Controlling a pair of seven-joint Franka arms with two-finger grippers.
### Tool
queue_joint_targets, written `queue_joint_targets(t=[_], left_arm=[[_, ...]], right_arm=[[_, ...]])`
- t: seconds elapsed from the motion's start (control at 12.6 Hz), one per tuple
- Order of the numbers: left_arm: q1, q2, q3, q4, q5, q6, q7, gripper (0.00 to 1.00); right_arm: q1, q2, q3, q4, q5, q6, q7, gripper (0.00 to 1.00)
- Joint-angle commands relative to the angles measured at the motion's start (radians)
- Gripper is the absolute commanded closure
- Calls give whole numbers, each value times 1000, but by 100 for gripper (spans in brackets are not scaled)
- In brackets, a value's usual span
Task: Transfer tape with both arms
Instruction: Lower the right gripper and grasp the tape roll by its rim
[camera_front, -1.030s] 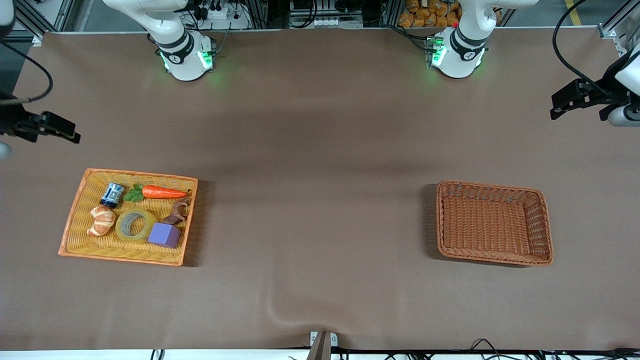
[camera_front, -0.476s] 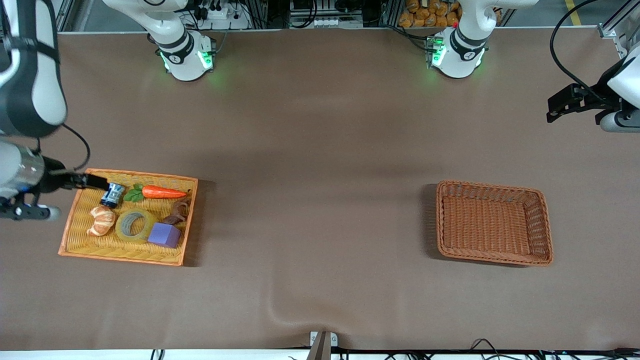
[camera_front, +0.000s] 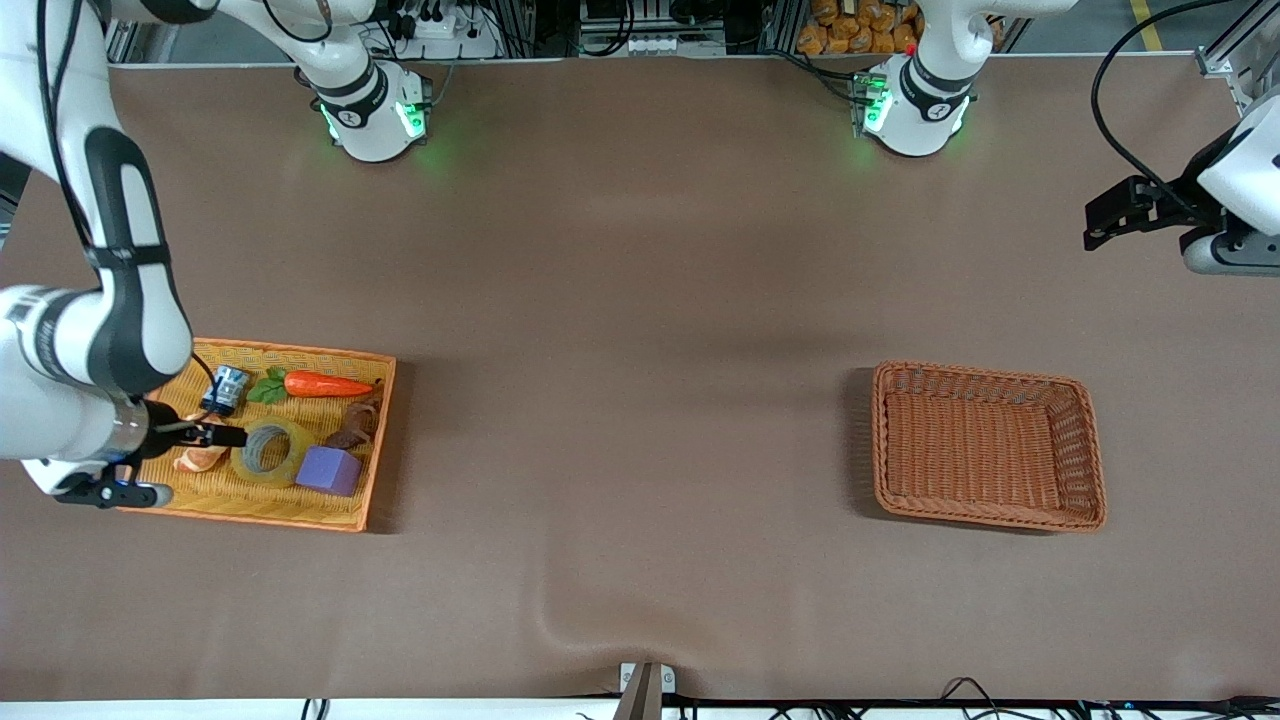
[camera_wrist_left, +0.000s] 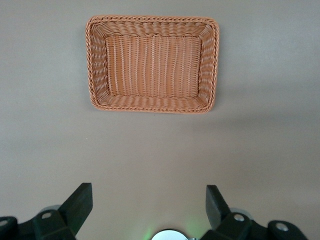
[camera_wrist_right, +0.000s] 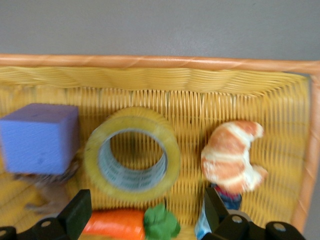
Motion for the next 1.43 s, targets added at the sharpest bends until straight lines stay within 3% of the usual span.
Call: queue_joint_targets(t=[0.0,0.4,0.48,0.55,0.63,1.35], left_arm=[[0,8,-2,4,21,-11,10,0],[-8,22,-7,8,8,-1,-40,0],[-9,23,-8,12,10,3,-42,0],[-11,23,-13,13,10,3,-42,0],[-5,23,-22,9,7,5,-52,0],[-9,29,-31,12,-24,51,-94,0]], right_arm=[[-14,63,12,22,-7,41,-35,0],[-37,114,13,-6,-2,82,-118,0],[-35,114,12,-9,-2,82,-118,8],[-32,113,12,-13,-2,79,-120,67],[-32,113,13,-14,-2,77,-120,97],[-54,50,12,8,-2,37,-210,100]])
